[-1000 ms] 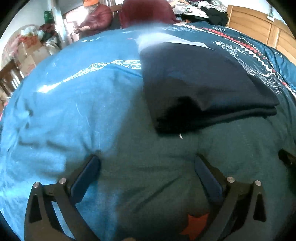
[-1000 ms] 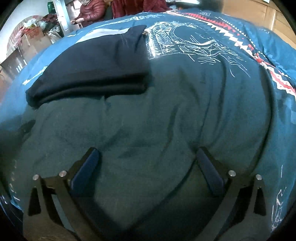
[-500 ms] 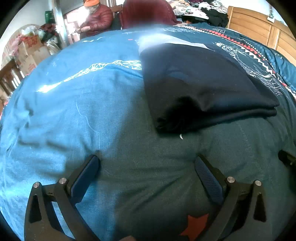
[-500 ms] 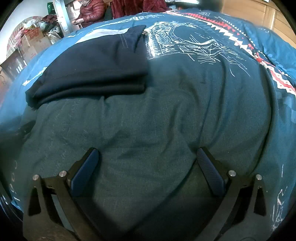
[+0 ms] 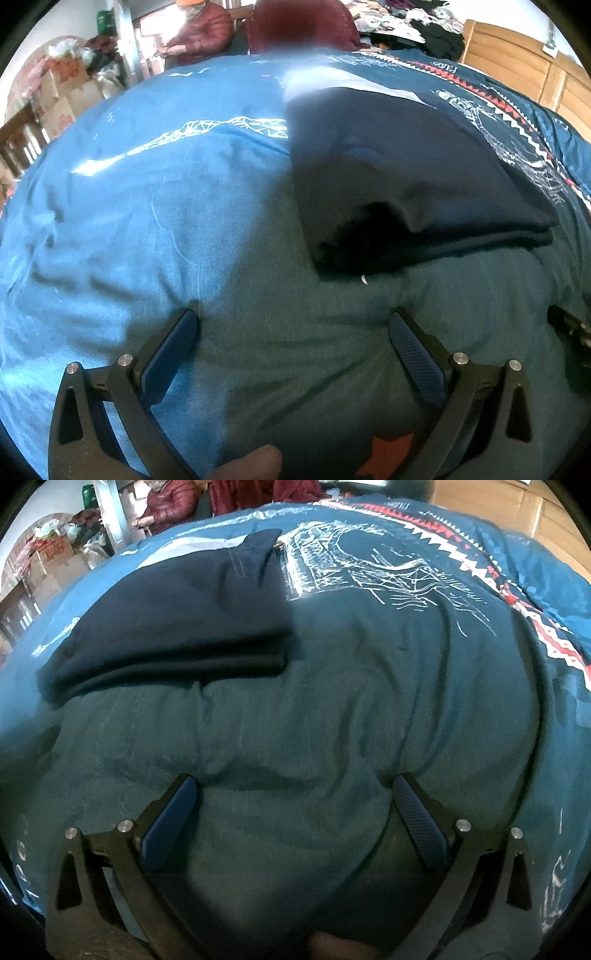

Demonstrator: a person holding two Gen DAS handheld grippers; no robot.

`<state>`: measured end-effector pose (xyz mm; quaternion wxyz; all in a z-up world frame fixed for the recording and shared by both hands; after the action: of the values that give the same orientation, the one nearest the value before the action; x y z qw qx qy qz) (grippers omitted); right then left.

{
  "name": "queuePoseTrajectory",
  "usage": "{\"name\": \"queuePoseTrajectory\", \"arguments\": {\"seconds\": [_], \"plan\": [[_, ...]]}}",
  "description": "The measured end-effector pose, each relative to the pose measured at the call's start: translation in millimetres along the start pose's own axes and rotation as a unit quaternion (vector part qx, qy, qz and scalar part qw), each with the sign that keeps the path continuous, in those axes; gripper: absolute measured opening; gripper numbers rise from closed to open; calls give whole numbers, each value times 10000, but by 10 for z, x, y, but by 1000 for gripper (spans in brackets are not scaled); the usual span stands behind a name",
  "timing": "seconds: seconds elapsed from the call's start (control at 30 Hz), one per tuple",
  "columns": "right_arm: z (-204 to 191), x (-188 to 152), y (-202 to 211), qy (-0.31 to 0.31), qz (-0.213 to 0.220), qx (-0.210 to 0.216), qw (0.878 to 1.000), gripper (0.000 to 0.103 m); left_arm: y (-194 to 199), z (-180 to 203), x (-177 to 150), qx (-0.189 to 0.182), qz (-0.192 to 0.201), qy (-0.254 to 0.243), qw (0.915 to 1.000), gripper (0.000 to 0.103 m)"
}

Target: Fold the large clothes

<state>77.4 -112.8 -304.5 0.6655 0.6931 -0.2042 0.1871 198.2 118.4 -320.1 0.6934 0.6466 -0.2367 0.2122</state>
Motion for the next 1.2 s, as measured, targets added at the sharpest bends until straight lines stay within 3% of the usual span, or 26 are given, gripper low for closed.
{"name": "queuePoseTrajectory", "arguments": {"seconds": [0.07, 0.2, 0.4, 0.47, 0.6, 0.73, 0.83, 1.2], "plan": [[9, 54, 57, 51, -130, -40, 9999, 103, 13, -3, 23, -42, -46, 52, 10000, 103], [3, 296, 475, 88, 287, -171, 9994, 103, 173, 4, 96, 109, 13, -20, 9999, 103], [-134, 688, 1555, 137, 1094, -144, 9938, 103, 1055, 64, 457, 428, 726, -23, 9964, 103], [-173, 760, 1823, 93, 1340, -86, 9909, 103, 1455, 98, 598, 378, 994, 110, 9943, 103], [-300, 891, 2275, 112, 1672, -104, 9858, 103, 1932, 228, 732, 166, 1040, 173, 9943, 103], [-423, 914, 2529, 355, 1830, -494, 9812, 103, 2255, 390, 768, -80, 1104, 81, 9938, 103], [-464, 893, 2628, 371, 1854, -528, 9805, 103, 2446, 466, 756, -171, 1201, 96, 9926, 103], [-501, 838, 2758, 284, 1769, -436, 9829, 103, 2646, 420, 800, 213, 1362, 120, 9904, 103]]}}
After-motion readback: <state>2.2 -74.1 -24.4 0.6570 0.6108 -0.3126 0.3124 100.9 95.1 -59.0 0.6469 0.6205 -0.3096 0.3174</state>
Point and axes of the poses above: each gripper's, at about its wrist camera, not at the fingertips, and y roughly against the way its jaws point, z to its right, x to its top, the point moved 8 cm from there along -y, roughly the way its jaws point, and after that the axes turned 3 degrees about y, right-handed, at the moved point
